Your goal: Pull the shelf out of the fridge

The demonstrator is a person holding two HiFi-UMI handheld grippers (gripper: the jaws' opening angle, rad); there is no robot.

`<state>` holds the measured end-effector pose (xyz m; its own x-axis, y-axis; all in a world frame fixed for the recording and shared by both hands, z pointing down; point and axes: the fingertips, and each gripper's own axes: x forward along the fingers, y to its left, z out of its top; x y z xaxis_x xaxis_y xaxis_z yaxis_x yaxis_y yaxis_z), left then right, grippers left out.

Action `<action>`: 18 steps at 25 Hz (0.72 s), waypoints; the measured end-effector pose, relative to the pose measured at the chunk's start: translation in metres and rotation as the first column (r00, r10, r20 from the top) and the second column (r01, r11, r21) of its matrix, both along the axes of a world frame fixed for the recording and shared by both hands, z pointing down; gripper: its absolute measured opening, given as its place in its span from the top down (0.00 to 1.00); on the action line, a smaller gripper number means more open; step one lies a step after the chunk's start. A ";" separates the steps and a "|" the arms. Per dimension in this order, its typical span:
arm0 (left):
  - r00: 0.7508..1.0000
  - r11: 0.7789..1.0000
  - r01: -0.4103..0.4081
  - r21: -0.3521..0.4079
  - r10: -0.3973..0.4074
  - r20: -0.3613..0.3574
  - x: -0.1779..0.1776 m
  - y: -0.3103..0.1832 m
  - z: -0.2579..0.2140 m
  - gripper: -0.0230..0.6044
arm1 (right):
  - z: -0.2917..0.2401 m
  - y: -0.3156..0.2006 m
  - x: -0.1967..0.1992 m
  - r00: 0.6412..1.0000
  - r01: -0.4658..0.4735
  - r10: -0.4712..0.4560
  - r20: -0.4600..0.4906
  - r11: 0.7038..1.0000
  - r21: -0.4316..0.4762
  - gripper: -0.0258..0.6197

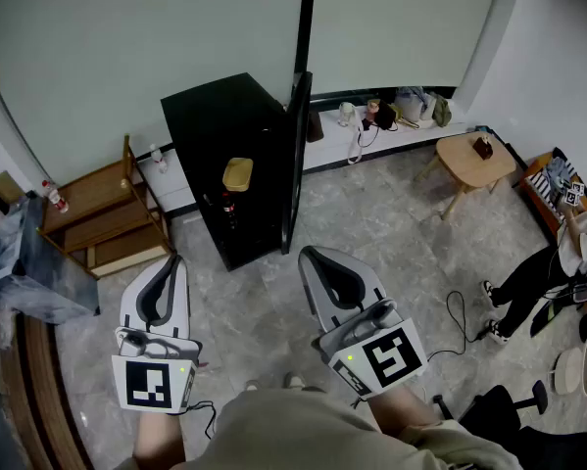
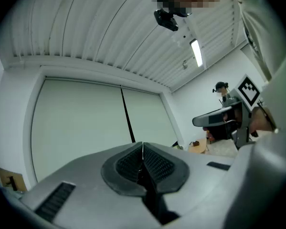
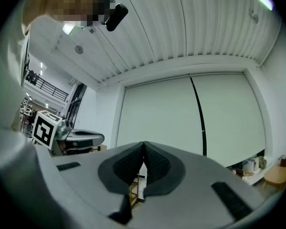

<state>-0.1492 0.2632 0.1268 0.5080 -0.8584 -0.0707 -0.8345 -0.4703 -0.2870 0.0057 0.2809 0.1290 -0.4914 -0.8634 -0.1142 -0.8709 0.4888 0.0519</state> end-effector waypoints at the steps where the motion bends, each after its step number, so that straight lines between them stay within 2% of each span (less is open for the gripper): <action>1: 1.000 1.000 0.000 -0.004 0.000 0.002 0.001 0.000 0.002 0.95 | 0.001 0.001 0.001 1.000 0.000 0.000 0.002 1.000 0.001 0.96; 8: 1.000 1.000 0.001 -0.019 -0.001 0.014 0.012 0.000 0.008 0.95 | -0.003 0.003 0.013 0.997 0.003 -0.005 0.073 1.000 0.015 0.96; 18: 1.000 1.000 0.001 -0.031 0.000 0.020 0.040 0.002 0.013 0.95 | 0.006 0.003 0.031 0.995 0.048 -0.047 0.093 0.999 -0.009 0.96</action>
<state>-0.1090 0.2651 0.1403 0.5084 -0.8605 -0.0335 -0.8290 -0.4786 -0.2893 0.0363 0.2840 0.1350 -0.5196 -0.8408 -0.1517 -0.8474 0.5298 -0.0341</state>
